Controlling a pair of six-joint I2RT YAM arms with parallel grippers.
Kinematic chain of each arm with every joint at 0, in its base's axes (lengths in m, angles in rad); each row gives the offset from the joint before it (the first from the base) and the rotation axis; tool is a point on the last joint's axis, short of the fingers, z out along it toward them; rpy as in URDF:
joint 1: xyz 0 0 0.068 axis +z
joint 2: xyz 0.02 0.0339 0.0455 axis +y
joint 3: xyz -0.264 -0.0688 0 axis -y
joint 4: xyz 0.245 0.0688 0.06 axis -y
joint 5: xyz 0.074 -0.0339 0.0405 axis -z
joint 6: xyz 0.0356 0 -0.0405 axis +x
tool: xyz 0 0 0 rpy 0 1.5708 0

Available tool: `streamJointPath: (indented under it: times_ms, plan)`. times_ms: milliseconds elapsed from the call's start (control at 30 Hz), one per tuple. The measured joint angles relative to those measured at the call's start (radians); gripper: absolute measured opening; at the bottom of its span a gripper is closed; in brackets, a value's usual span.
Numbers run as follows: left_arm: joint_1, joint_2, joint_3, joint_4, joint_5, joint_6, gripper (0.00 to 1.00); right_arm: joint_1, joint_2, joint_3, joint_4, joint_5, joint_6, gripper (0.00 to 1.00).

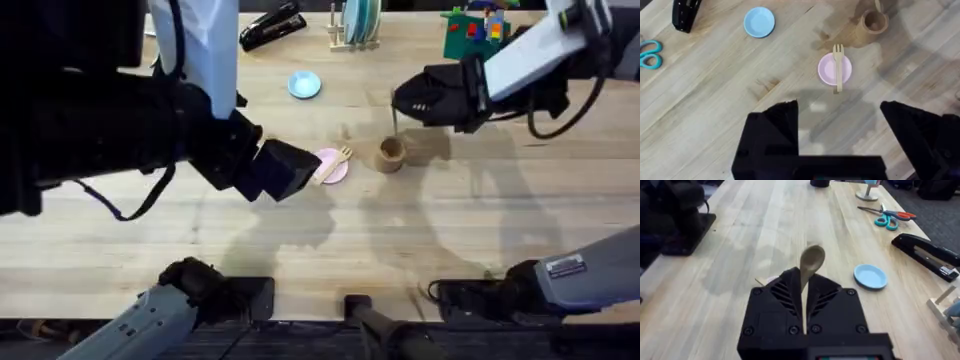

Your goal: Pick up a utensil and set it on the pink plate, then put the other utensil in the container.

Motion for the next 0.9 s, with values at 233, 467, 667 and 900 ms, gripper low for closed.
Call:
streamJointPath:
  times_ms: [233,467,667,900]
  plan:
    - [0.0,0.0,0.0,0.0,0.0,0.0,0.993,0.0,0.004,-0.088,0.037,0.001,-0.131,0.031]
    - [0.0,0.0,0.0,0.0,0.0,0.0,0.993,0.0,0.004,-0.149,0.145,0.002,-0.169,0.031]
    - [0.0,0.0,0.0,0.0,0.0,0.0,0.993,-0.001,0.022,-0.162,0.166,0.003,-0.173,0.031]
    - [0.0,0.0,0.0,0.0,0.0,0.0,0.992,-0.015,0.132,-0.163,0.211,0.001,-0.179,0.031]
